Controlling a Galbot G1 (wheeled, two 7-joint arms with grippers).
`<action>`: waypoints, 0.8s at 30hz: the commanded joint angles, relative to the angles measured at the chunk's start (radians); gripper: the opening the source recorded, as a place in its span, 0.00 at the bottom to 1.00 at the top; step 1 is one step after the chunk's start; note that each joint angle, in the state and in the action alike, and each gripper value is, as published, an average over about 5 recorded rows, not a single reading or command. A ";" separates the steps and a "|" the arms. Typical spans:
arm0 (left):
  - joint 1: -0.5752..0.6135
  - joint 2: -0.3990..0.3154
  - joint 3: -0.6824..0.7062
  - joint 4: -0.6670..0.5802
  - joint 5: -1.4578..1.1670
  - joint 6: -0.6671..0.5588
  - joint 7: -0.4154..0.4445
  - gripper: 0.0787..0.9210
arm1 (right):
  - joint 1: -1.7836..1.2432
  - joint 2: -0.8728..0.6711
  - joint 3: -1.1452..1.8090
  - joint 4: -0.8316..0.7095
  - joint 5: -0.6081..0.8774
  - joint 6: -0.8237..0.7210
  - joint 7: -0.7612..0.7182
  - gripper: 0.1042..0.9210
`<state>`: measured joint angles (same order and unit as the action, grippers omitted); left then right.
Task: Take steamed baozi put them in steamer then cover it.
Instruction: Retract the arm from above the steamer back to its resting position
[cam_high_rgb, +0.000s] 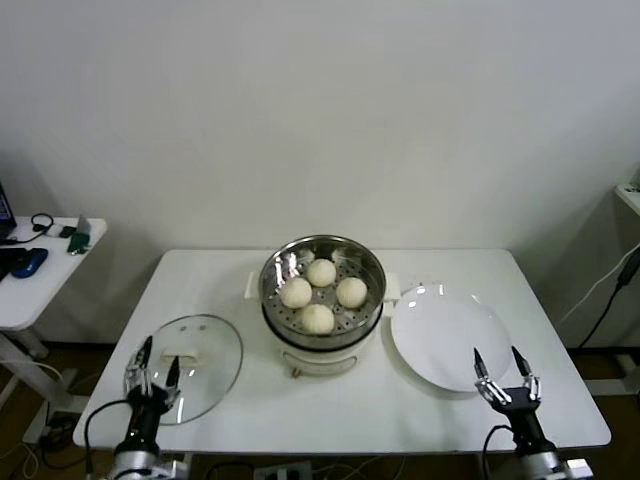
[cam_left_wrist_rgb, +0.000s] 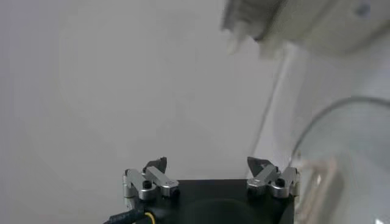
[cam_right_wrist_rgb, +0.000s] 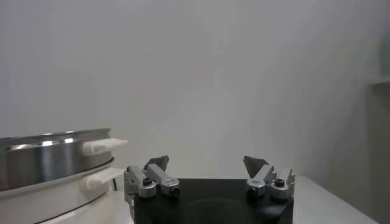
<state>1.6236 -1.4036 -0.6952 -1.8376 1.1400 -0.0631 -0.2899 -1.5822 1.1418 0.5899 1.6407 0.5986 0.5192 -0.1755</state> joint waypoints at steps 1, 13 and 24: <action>-0.064 -0.003 0.011 0.176 0.312 0.067 -0.074 0.88 | -0.026 0.049 0.014 0.003 -0.011 0.029 0.014 0.88; -0.169 0.019 0.022 0.275 0.273 0.092 -0.041 0.88 | -0.031 0.061 0.011 -0.003 -0.018 0.030 0.016 0.88; -0.231 0.045 0.050 0.303 0.242 0.116 -0.008 0.88 | -0.035 0.081 0.010 -0.005 -0.026 0.036 0.018 0.88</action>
<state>1.4553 -1.3685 -0.6583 -1.5814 1.3717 0.0325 -0.3090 -1.6140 1.2128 0.5988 1.6357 0.5757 0.5496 -0.1598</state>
